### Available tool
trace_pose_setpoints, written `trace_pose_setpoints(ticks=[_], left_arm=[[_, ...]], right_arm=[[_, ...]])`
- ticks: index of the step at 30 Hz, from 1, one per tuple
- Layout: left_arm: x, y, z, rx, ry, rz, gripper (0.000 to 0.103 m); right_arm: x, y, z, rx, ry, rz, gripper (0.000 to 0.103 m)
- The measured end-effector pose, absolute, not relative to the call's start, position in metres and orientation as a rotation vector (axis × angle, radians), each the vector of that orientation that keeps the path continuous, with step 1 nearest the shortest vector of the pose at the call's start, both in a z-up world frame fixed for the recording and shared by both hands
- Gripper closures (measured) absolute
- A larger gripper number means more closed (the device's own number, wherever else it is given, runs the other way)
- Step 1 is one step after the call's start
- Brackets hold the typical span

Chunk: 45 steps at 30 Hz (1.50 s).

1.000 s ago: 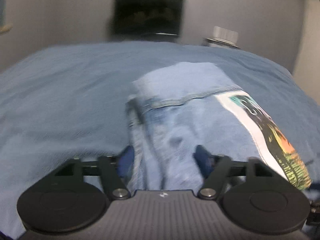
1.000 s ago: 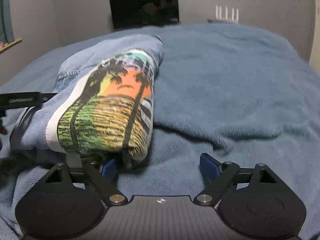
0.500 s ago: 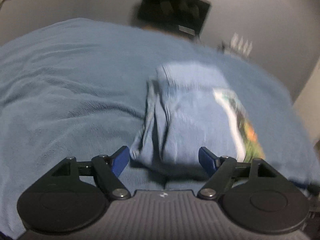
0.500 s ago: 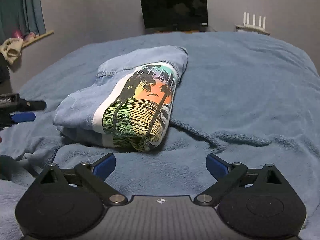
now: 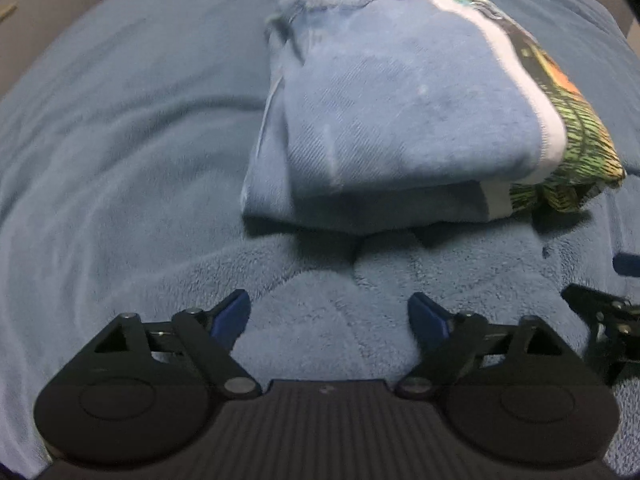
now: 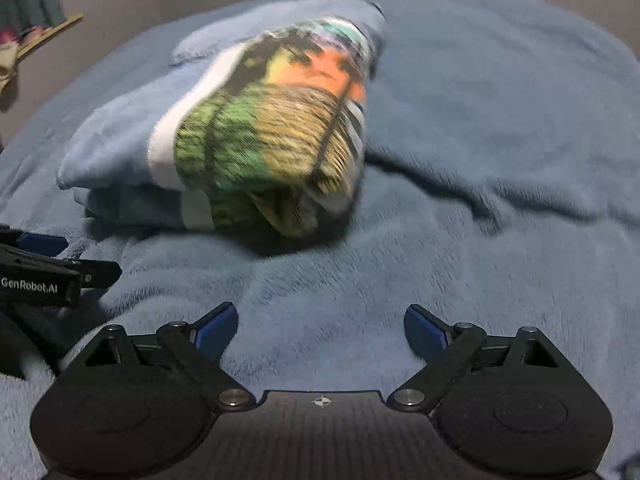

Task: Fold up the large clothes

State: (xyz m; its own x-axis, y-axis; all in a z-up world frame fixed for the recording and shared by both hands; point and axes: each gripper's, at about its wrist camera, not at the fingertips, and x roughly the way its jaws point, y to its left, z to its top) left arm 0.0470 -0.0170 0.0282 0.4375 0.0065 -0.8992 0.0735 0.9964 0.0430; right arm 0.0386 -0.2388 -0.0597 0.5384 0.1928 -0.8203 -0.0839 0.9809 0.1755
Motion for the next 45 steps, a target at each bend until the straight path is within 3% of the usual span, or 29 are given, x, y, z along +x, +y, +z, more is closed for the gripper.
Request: trace_pose_setpoints(ticks=[9,18,29,45], left_arm=[[0.051,-0.020,0.021,0.091,1.123,-0.060,0.005],[0.042,-0.023,0.039,0.074,1.069,-0.110,0.005],[0.006,-0.027,0.074,0.063,0.880,-0.090,0.005],[0.000,-0.026,0.080,0.065,0.842,-0.056,0.005]], right_arm=[[0.046,-0.232,-0.066,0.098,1.003,0.157,0.004],[0.049,-0.235,-0.068,0.129,0.986,0.157,0.003],[0.001,-0.233,-0.031,0.049,0.718,0.113,0.004],[0.003,-0.237,-0.032,0.079,0.737,0.111,0.004]])
